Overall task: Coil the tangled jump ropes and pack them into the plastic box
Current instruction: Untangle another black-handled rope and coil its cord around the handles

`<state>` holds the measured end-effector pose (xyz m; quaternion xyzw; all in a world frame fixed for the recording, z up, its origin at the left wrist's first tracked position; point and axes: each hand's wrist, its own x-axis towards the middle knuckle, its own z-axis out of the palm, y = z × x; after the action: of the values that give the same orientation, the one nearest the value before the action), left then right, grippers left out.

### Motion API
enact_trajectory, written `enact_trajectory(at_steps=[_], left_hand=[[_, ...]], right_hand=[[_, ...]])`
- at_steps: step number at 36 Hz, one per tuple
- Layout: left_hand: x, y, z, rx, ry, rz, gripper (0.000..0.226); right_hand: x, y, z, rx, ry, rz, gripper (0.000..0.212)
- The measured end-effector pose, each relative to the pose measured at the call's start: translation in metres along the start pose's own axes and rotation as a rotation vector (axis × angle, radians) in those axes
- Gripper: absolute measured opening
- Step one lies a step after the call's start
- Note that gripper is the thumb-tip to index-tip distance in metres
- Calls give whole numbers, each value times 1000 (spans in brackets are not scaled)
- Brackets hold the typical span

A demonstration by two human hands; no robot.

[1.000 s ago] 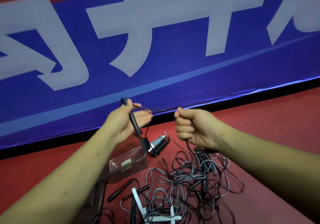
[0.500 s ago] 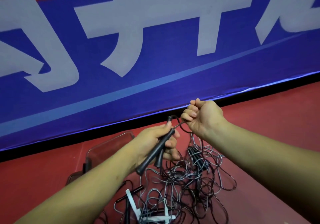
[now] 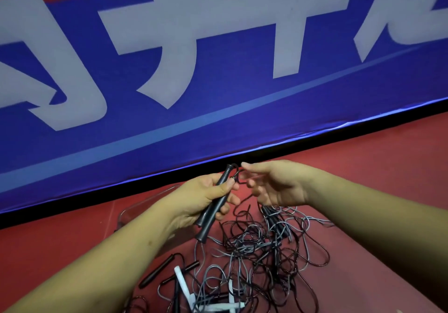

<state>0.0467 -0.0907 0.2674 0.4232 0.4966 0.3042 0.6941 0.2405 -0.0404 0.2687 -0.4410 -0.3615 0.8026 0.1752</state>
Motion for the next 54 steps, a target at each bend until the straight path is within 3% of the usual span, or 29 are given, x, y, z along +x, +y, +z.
enact_trajectory(at_steps=[4, 10, 15, 17, 19, 22, 25, 27, 29, 33, 37, 42, 45, 48, 54], left_hand=[[0, 2, 4, -7, -36, 23, 36], [-1, 5, 4, -97, -122, -27, 27], [1, 3, -2, -20, -65, -66, 24], [0, 3, -6, 61, -53, -82, 21], [0, 3, -8, 138, -61, -101, 19], [-4, 5, -6, 196, -144, -121, 17], [-7, 9, 1, 183, -209, -96, 18], [-9, 12, 3, 194, -206, -70, 19], [-9, 11, 4, 200, -196, -59, 20], [-9, 9, 0, 147, -193, -17, 32], [-10, 8, -10, 60, -195, -35, 28], [-11, 2, -20, 68, -129, -41, 38], [-16, 7, -10, 33, -159, -44, 28], [-19, 11, -5, 86, -193, -46, 36], [-22, 15, -3, 149, -171, -59, 27]], right_hand=[[8, -1, 5, 131, 61, -157, 14], [10, 0, 2, 198, 164, -215, 14], [-1, -1, 0, -398, 308, 59, 49], [-5, -5, 1, -484, 325, 107, 50], [-8, -15, 6, -440, 385, -58, 44], [-10, -26, 15, -477, 472, -462, 36], [-10, -13, 20, -802, 298, -537, 44], [-9, -2, 19, -857, 120, -454, 46], [-10, 0, 18, -888, 51, -439, 41], [-10, -6, 16, -802, 68, -488, 41], [-14, -10, 14, -704, 45, -545, 21], [-22, -18, 12, -691, 55, -630, 16], [-24, -18, 9, -721, 50, -595, 23], [-23, -17, 7, -728, 57, -554, 31], [-23, -17, 8, -664, 68, -508, 21]])
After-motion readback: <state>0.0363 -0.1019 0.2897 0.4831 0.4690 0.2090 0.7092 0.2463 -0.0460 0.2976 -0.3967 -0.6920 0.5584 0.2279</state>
